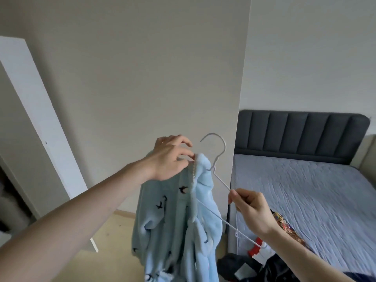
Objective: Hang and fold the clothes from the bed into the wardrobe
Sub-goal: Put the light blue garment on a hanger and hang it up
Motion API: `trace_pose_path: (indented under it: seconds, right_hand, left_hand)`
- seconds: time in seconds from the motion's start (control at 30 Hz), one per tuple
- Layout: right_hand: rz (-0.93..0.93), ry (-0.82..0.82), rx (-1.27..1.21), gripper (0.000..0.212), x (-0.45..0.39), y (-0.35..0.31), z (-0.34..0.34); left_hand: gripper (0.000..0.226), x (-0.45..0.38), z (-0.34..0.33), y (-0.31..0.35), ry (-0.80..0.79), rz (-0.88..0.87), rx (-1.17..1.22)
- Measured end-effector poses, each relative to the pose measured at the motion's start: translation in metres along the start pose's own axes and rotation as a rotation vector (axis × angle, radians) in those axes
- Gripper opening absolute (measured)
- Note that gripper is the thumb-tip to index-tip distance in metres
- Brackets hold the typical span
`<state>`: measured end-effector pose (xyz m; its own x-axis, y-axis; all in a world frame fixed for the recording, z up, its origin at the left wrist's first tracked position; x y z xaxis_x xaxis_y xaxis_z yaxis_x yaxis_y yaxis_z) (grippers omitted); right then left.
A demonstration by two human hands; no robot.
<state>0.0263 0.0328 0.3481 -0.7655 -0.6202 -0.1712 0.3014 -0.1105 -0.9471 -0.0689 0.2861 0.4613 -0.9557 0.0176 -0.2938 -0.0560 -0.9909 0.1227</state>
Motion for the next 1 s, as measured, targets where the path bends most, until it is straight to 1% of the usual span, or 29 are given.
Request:
trace_pose_path:
  seconds: [0.07, 0.13, 0.2, 0.27, 0.3, 0.37, 0.43, 0.47, 0.53, 0.57, 0.63, 0.73, 0.8, 0.83, 0.9, 0.93, 1.0]
  right_hand:
    - [0.004, 0.013, -0.009, 0.038, 0.003, 0.004, 0.000]
    - [0.010, 0.011, -0.013, 0.037, 0.004, 0.005, -0.001]
    - [0.005, 0.018, -0.013, 0.034, 0.001, 0.005, 0.006]
    - [-0.014, 0.062, -0.080, 0.037, -0.008, 0.014, 0.018]
    - [-0.058, 0.116, -0.152, 0.042, -0.013, 0.024, 0.027]
    - [-0.224, 0.267, -0.295, 0.053, -0.016, 0.059, 0.044]
    - [-0.444, 0.363, -0.339, 0.052, -0.013, 0.097, 0.048]
    - [-0.536, 0.344, -0.307, 0.045, -0.010, 0.112, 0.042]
    - [-0.663, 0.201, -0.246, 0.035, -0.007, 0.121, 0.019]
    - [-0.696, 0.119, -0.228, 0.037, -0.008, 0.118, 0.005]
    - [-0.709, 0.011, -0.181, 0.048, -0.017, 0.104, -0.021]
    - [-0.751, -0.084, -0.134, 0.064, -0.035, 0.083, -0.049]
    - [-0.817, -0.154, -0.152, 0.067, -0.047, 0.076, -0.060]
    - [-0.843, -0.208, -0.157, 0.063, -0.051, 0.072, -0.065]
    - [-0.826, -0.281, -0.134, 0.040, -0.055, 0.068, -0.071]
    - [-0.803, -0.267, -0.120, 0.029, -0.059, 0.069, -0.072]
    - [-0.731, -0.144, -0.171, 0.019, -0.068, 0.071, -0.063]
  left_hand:
    - [0.039, 0.000, -0.002, -0.014, -0.048, -0.012, -0.041]
    - [0.045, 0.002, -0.004, -0.024, -0.049, 0.019, 0.023]
    - [0.049, 0.001, -0.005, -0.026, 0.017, 0.009, 0.074]
    - [0.050, 0.002, 0.002, -0.026, 0.123, -0.006, 0.040]
    - [0.052, 0.002, 0.007, -0.027, 0.169, -0.003, 0.023]
    - [0.055, 0.003, 0.016, -0.032, 0.228, 0.016, -0.011]
    - [0.055, 0.004, 0.025, -0.039, 0.261, 0.019, -0.009]
    - [0.055, 0.004, 0.028, -0.041, 0.273, 0.013, 0.001]
    - [0.053, 0.005, 0.035, -0.042, 0.293, 0.011, 0.009]
    - [0.052, 0.004, 0.038, -0.040, 0.301, 0.013, 0.005]
    - [0.052, 0.004, 0.043, -0.036, 0.317, 0.008, -0.009]
    - [0.056, 0.004, 0.049, -0.029, 0.329, -0.004, -0.026]
    - [0.054, 0.006, 0.051, -0.027, 0.331, 0.002, -0.035]
    - [0.054, 0.007, 0.053, -0.026, 0.332, 0.006, -0.035]
    - [0.052, 0.010, 0.055, -0.025, 0.337, 0.014, -0.033]
    - [0.051, 0.012, 0.057, -0.026, 0.342, 0.022, -0.039]
    - [0.050, 0.019, 0.062, -0.030, 0.347, 0.042, -0.071]
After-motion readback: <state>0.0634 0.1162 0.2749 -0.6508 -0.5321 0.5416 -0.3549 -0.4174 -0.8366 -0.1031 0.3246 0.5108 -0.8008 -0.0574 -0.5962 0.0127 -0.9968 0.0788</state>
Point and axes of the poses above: each hand's wrist, its own x-axis away from the middle knuckle, its own z-axis out of the back of the hand, y = z × x, the point moved 2 cm from there along -x, towards the middle knuckle, and after that the axes turned 8 degrees about -z, right-handed, at the moved point
